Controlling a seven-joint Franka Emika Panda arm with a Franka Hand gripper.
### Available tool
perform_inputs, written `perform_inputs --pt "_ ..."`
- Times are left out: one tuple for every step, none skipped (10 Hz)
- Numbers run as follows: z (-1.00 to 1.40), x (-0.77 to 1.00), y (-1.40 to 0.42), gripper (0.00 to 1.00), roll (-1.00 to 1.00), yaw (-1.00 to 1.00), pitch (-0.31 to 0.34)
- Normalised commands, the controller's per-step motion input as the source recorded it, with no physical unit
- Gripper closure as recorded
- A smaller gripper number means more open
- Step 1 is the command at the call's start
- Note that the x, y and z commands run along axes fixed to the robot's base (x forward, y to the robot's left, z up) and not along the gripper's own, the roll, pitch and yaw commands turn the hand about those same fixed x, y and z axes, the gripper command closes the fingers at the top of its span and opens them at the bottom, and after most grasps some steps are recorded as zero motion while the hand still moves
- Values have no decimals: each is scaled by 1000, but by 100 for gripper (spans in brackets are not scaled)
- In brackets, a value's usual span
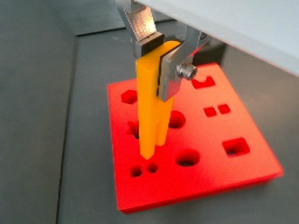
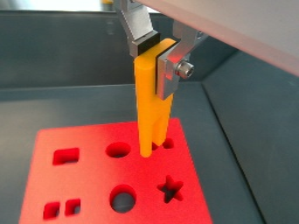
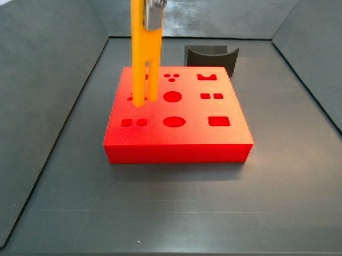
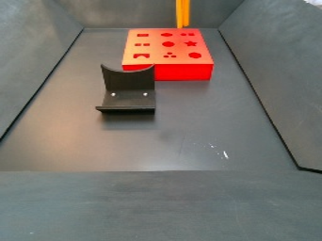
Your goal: Insert the square-circle object.
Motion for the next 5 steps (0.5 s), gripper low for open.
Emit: perform_inputs --pt "-229 -131 -63 100 -267 -854 -287" --pt "-186 -97 -51 100 -257 -863 -240" --pt "-77 -126 -34 100 -220 -857 -203" --pt "-26 -103 -37 100 -221 -866 -197" --pt "0 -149 0 100 -159 -857 -153"
